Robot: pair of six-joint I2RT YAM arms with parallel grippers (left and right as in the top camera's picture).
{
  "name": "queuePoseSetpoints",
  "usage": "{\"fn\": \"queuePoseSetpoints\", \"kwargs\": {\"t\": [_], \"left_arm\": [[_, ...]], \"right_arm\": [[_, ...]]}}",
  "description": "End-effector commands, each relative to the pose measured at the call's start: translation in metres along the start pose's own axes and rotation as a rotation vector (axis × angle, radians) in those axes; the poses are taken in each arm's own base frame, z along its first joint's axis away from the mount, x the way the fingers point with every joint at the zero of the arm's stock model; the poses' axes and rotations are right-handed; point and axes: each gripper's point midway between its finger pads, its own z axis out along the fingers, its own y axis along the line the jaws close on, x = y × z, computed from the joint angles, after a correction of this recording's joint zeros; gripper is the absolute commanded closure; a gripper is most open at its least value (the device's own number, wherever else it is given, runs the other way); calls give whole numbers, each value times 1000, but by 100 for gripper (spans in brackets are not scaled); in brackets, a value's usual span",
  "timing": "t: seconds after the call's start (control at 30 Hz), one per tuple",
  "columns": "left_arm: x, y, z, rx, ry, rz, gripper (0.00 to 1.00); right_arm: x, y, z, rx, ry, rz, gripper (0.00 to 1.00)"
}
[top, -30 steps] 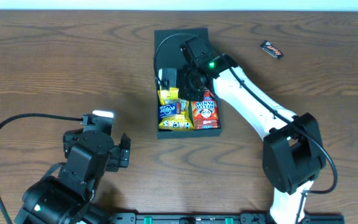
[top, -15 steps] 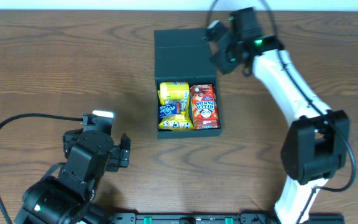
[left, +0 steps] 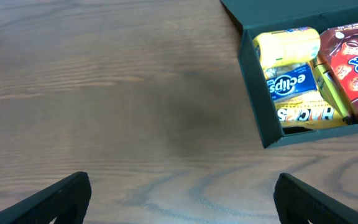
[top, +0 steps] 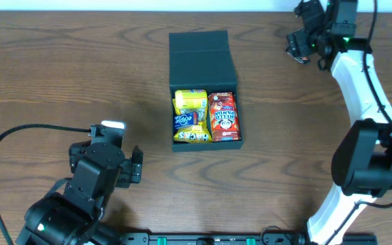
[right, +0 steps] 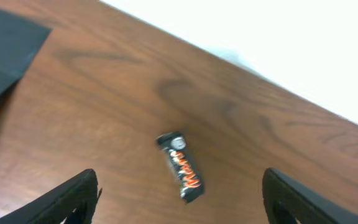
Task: Pack container
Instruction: 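Release the tin and move right gripper to the black Mars bar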
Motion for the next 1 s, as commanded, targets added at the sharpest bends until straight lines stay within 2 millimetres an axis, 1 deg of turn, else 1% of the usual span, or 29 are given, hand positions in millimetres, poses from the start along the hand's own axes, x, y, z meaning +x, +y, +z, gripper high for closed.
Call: {"fn": "queuePoseSetpoints", "kwargs": {"t": [0.0, 0.17, 0.4, 0.57, 0.7, 0.77, 0.97], "left_arm": [[-4, 1, -3, 1, -11, 0, 5], [-4, 1, -3, 1, -11, 1, 5], [-4, 1, -3, 1, -11, 0, 5], [-4, 1, -3, 1, -11, 1, 5], [-4, 1, -3, 1, -11, 1, 5], [-4, 1, -3, 1, -11, 1, 5], [-4, 1, -3, 1, -11, 0, 5]], "right_arm": [[22, -2, 32, -10, 36, 28, 14], [39, 0, 68, -16, 40, 31, 12], [65, 5, 103, -21, 61, 38, 12], [75, 1, 113, -14, 63, 46, 12], [88, 0, 121, -20, 85, 80, 12], [92, 2, 123, -42, 86, 98, 13], [93, 0, 121, -121, 51, 188, 19]]}}
